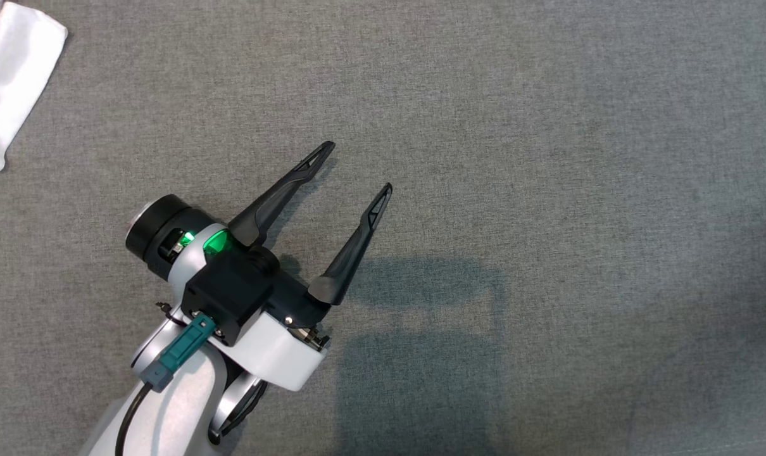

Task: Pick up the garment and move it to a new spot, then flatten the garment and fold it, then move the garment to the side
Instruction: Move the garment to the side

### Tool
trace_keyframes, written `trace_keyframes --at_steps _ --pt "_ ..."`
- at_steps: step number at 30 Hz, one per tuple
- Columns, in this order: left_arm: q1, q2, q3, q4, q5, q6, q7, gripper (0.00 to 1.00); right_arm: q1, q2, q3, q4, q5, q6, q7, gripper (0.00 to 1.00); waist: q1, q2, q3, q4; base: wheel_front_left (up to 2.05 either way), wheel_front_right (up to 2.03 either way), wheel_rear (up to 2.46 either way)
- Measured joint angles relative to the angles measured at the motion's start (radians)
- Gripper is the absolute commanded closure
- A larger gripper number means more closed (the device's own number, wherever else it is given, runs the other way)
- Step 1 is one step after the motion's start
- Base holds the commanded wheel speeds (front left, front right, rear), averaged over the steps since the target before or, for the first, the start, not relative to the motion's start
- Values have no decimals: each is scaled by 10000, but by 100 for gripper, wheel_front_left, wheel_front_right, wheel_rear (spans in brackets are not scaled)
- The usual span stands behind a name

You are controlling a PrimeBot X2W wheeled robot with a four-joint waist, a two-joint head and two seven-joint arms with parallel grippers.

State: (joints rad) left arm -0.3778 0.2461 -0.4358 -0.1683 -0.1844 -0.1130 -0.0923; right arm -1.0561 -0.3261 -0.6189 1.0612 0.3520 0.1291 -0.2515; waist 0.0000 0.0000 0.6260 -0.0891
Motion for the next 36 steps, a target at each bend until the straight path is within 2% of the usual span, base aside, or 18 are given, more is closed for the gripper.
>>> trace_keyframes --at_steps 7,8,9,10,15,17,21,27,36 --pt "0 50 -46 -84 -2 6 42 0 -332 360 -1684 857 -2021 2 -2 100 0 0 -96 -151 0 0 0" --pt "0 58 -52 -88 -2 12 52 0 -403 387 -1900 959 -2238 2 -2 88 1 0 -105 -154 0 0 0" --pt "0 65 -63 -90 -2 12 56 0 -440 384 -2100 1047 -2508 2 -2 53 0 0 -112 -154 0 0 0" --pt "0 69 -69 -90 -2 12 58 0 -469 378 -2307 1145 -2717 2 -2 0 0 0 -120 -153 0 0 0" --pt "0 107 -81 -84 -8 86 98 0 -527 481 -3185 1049 -3770 2 -2 0 0 0 -198 -158 0 0 0" --pt "0 109 -75 -50 -19 121 81 0 -633 763 -3459 602 -4374 2 -2 0 0 0 -332 -173 0 0 0" --pt "1 40 -31 161 -117 255 -56 0 -620 1189 -3359 -322 -5014 2 -10 0 0 0 -603 -198 0 0 0" --pt "22 -167 115 516 -458 499 -328 0 -177 1969 -1708 -1672 -4989 2 -46 0 0 0 -1194 -188 0 0 0" --pt "287 -663 525 1432 -1166 807 -940 0 2380 2301 1256 -3653 -3820 2 -46 0 0 0 -2413 143 0 0 0"
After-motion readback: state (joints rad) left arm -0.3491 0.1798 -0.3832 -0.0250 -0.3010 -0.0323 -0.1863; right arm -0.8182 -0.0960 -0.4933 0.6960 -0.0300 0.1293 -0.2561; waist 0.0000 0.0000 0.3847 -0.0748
